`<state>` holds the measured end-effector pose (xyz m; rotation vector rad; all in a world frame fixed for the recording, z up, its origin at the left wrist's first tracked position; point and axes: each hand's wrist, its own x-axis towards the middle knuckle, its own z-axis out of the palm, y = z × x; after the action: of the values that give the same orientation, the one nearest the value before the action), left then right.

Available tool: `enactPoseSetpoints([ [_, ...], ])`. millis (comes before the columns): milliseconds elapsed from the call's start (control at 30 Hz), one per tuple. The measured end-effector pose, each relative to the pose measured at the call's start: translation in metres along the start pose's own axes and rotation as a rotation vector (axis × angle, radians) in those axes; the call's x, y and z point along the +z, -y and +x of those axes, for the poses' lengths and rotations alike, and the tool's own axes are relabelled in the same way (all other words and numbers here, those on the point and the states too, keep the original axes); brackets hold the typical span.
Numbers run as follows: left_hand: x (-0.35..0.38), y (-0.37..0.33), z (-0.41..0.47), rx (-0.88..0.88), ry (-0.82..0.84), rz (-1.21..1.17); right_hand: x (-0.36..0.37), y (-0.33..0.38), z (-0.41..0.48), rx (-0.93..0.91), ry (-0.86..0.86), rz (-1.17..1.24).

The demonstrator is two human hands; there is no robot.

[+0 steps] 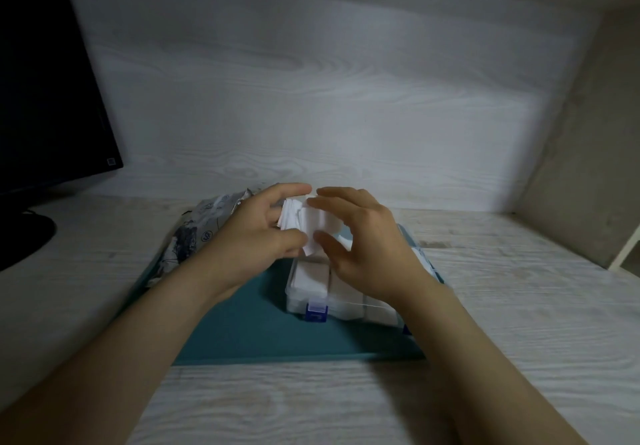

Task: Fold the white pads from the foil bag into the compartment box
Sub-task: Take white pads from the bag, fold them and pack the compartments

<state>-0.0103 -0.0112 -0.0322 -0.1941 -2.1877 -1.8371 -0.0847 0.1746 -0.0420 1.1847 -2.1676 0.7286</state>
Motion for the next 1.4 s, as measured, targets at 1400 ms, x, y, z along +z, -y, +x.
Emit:
enactPoseSetpoints([
  [1400, -0.014, 0.015, 0.008, 0.163, 0.031, 0.231, -0.011, 0.007, 0.0, 0.146, -0.017, 0.174],
])
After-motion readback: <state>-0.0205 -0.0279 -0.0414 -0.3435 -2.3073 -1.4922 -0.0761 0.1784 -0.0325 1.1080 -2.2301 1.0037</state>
